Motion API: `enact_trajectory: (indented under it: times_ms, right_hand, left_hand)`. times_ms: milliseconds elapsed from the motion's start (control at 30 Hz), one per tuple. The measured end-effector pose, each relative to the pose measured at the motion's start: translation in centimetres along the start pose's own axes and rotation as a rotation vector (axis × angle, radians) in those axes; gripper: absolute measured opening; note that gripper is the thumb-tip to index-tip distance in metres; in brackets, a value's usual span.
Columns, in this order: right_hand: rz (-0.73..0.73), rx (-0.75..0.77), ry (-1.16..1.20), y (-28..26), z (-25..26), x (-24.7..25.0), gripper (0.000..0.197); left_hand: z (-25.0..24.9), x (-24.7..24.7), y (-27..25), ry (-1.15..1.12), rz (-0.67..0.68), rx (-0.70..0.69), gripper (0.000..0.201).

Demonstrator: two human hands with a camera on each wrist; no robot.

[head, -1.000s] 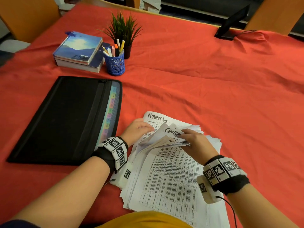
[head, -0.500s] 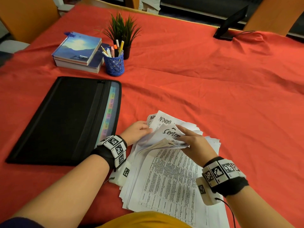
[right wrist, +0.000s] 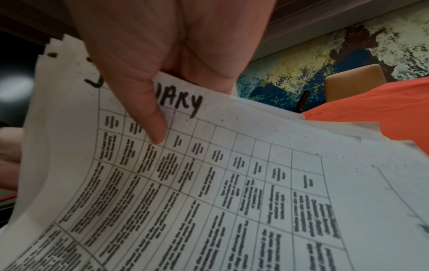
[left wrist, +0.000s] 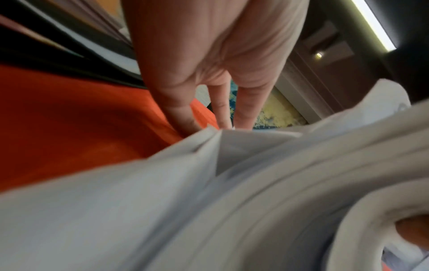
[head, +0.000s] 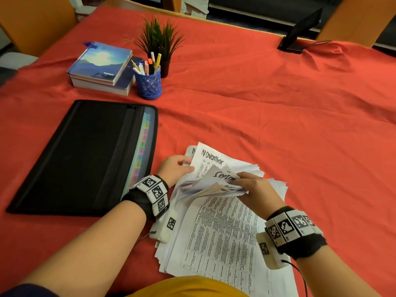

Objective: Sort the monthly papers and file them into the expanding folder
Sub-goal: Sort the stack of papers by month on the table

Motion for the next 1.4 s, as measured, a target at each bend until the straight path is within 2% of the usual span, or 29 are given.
enact_trajectory:
  times_ms: [133, 233, 333, 400, 500, 600, 667, 700, 800, 833, 867, 933, 967, 1033, 1100, 1167, 1200, 1267, 1300, 1333, 1400]
  right_hand:
    - [-0.014, 0.012, 0.013, -0.2, -0.1, 0.3, 0.038]
    - [-0.013, 0.016, 0.022, -0.4, -0.5, 0.3, 0.038]
    - [-0.018, 0.022, 0.025, -0.6, -0.5, 0.5, 0.038]
    - [-0.027, 0.025, 0.008, -0.8, -0.4, 0.6, 0.039]
    - [-0.037, 0.023, 0.003, -0.9, -0.4, 0.8, 0.037]
    - [-0.053, 0.048, 0.009, -1.1, -0.1, 1.0, 0.037]
    - [-0.066, 0.07, -0.005, -1.1, 0.2, 1.0, 0.038]
    - [-0.071, 0.076, -0.007, -1.1, 0.3, 1.0, 0.039]
    - [-0.09, 0.096, -0.012, -1.1, 0.6, 1.0, 0.04]
    - [-0.091, 0.103, -0.017, -1.1, 0.8, 1.1, 0.04]
    - [-0.093, 0.11, -0.025, -1.1, 0.9, 1.1, 0.04]
    - [-0.096, 0.118, -0.042, -1.1, 1.3, 1.2, 0.041]
    - [-0.102, 0.124, -0.048, -1.2, 1.4, 1.4, 0.04]
    - [-0.119, 0.139, -0.058, -1.3, 1.5, 1.6, 0.037]
    - [-0.101, 0.135, -0.059, -1.2, 1.0, 1.4, 0.039]
    - [-0.073, 0.131, -0.059, -1.2, 0.5, 1.0, 0.042]
    - [-0.065, 0.129, -0.06, -1.2, 0.3, 0.9, 0.043]
    - [-0.061, 0.13, -0.046, -1.1, 0.2, 0.6, 0.041]
    - [-0.065, 0.135, -0.028, -1.1, 0.2, 0.5, 0.038]
    - [-0.071, 0.141, -0.009, -1.0, 0.3, 0.5, 0.035]
    - [-0.095, 0.145, -0.003, -0.9, 0.2, 0.4, 0.034]
  left_hand:
    - [-1.7, -1.8, -1.0, -0.017, 0.209, -0.062, 0.028]
    - [-1.7, -2.7, -1.5, -0.001, 0.323, -0.056, 0.04]
    - [-2.0, -2.3, -1.7, -0.04, 0.269, -0.085, 0.031]
    - [-2.3, -0.9, -1.6, -0.075, 0.138, -0.12, 0.023]
    - [-1.9, 1.7, -1.1, -0.156, -0.048, -0.137, 0.023]
    - [-2.2, 2.7, -1.0, 0.05, -0.105, -0.169, 0.028]
    - [-2.8, 2.4, -1.2, 0.17, -0.092, -0.194, 0.034]
    - [-2.8, 1.7, -1.3, 0.142, -0.038, -0.199, 0.032]
    - [-1.5, -1.7, -1.5, -0.247, 0.267, -0.06, 0.029]
    - [-1.0, -2.4, -1.5, -0.275, 0.305, -0.024, 0.028]
    - [-0.6, -2.6, -1.2, -0.201, 0.293, -0.016, 0.025]
    - [0.0, -2.1, -0.5, 0.091, 0.201, -0.007, 0.011]
    - [0.4, -1.7, -0.2, 0.185, 0.14, 0.013, 0.014]
    - [1.0, -0.6, 0.0, 0.166, 0.033, 0.036, 0.027]
    - [0.7, 0.1, 0.1, 0.108, -0.018, 0.002, 0.037]
    - [0.0, 0.0, 0.0, 0.092, -0.005, -0.018, 0.03]
    - [-0.4, -0.1, -0.2, 0.123, 0.004, -0.032, 0.042]
    - [-1.7, -0.2, -0.8, 0.228, -0.003, -0.112, 0.082]
    - [-2.5, -0.4, -1.1, 0.25, -0.004, -0.157, 0.091]
    - [-2.8, -0.7, -1.2, 0.233, 0.022, -0.184, 0.09]
    - [-2.1, -2.2, -1.2, 0.04, 0.171, -0.16, 0.065]
Point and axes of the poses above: each hand's wrist, its own y-axis towards the middle knuckle, its own x-axis out of the back of the hand, z = x × y, the point moved 9 cm from there along y, towards the middle knuckle, and after that the axes turned 12 degrees about z, right-handed, at the moved point
